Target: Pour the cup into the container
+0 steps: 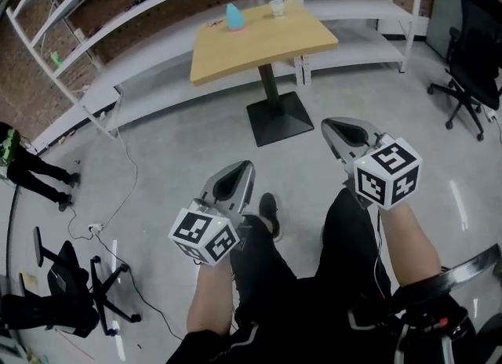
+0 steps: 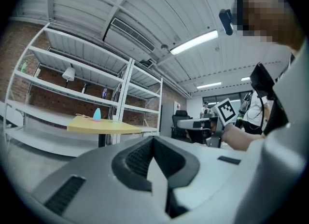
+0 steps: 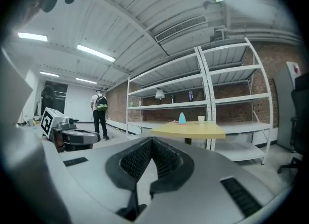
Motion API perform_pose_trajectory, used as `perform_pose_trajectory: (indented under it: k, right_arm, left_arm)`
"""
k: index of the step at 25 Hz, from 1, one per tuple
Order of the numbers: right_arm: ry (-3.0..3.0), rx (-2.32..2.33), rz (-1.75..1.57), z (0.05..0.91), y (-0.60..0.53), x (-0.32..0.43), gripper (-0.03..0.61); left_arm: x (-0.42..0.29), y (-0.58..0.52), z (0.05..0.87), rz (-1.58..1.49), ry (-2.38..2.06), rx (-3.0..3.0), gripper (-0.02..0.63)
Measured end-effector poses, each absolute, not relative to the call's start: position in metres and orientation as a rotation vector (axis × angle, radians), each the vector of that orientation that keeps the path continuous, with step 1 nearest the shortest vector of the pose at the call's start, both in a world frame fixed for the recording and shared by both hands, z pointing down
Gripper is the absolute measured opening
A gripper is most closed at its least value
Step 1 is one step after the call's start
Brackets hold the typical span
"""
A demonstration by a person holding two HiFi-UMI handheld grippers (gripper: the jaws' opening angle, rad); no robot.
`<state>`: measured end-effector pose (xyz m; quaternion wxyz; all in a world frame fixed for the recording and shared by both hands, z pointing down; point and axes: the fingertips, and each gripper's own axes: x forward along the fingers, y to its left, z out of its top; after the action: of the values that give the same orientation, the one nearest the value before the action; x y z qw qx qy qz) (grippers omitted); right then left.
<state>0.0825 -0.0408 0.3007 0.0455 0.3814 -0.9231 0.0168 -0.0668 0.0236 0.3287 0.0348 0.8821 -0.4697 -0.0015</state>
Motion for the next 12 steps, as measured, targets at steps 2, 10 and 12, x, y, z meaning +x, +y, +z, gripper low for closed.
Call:
perform_pose_trajectory:
  k: [2,10,12]
  right_arm:
    - [-2.822,1.163,0.045,0.3,-0.008,0.093,0.003]
    - [-2.842,1.119,0.022,0.298,0.138,0.135,0.003]
    - [-2.846,1.116,0.023,0.298,0.173,0.139,0.003]
  left_arm:
    - [-0.052,0.056,0.326,-0.004,-1.437,2.724,0.002]
    - [0.009,0.205,0.322,0.049,-1.44,2.763,0.002]
    - [0.014,0.24,0.32,0.047,-1.444,2.769,0.0]
